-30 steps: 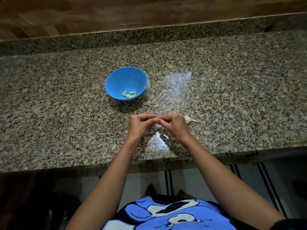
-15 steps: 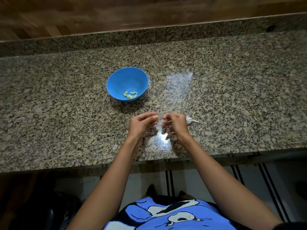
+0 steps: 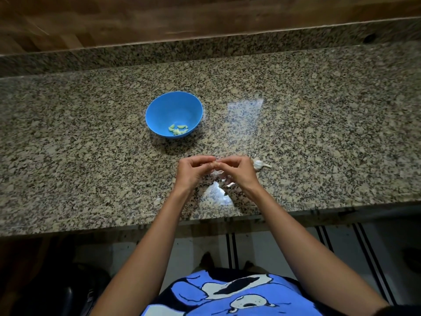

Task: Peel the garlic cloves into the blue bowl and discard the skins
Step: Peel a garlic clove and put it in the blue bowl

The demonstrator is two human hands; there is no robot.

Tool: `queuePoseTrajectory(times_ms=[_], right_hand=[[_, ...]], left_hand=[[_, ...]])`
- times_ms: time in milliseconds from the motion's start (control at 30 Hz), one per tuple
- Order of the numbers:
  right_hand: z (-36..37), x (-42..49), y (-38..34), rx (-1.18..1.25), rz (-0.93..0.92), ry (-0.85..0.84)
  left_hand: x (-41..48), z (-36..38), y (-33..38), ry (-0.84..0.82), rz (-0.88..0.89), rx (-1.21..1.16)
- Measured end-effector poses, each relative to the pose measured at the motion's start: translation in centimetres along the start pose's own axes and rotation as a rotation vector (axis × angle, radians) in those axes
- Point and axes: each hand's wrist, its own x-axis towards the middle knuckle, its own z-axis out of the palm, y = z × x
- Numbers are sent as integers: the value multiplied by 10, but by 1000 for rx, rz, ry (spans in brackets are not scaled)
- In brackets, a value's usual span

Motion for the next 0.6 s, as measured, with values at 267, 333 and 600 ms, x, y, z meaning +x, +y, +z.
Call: queuePoseTrajectory(times_ms=[267,333,600], right_hand=[[2,-2,2,-211,-127,27],[2,-1,2,-291,-159,43],[2,0,2,-317,-163,61]], left_hand=[[-2,0,-2,3,-9,-3],[-2,0,-4,4,-4,3],[-2,0,-5,12,-8,0]])
